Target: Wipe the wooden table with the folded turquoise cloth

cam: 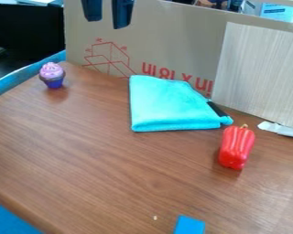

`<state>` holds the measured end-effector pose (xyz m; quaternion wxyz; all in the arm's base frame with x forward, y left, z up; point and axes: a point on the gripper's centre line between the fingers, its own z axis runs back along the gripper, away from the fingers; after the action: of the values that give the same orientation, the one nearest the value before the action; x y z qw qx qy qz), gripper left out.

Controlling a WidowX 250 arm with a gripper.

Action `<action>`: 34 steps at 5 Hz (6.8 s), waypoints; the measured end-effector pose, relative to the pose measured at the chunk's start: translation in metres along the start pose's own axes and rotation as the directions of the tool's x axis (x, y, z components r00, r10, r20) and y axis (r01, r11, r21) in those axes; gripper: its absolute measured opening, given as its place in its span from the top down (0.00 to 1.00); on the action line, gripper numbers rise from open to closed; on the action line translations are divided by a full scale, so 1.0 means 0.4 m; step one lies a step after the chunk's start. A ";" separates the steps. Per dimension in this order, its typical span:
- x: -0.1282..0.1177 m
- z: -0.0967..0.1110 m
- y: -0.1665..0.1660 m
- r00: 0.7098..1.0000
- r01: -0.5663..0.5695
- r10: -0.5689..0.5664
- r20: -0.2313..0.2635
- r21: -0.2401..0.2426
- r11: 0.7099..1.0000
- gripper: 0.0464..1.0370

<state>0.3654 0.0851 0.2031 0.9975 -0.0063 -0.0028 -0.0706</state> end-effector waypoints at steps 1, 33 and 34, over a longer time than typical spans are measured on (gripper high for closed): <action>0.005 -0.036 0.002 0.999 -0.002 0.002 -0.037 -0.015 1.000 0.04; 0.015 -0.414 0.101 0.977 -0.215 0.215 0.005 0.077 0.974 0.04; 0.089 -0.399 0.109 0.964 -0.267 0.265 0.035 0.055 0.962 0.04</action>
<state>0.4075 0.1213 0.0432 0.9975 0.0218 -0.0174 0.0643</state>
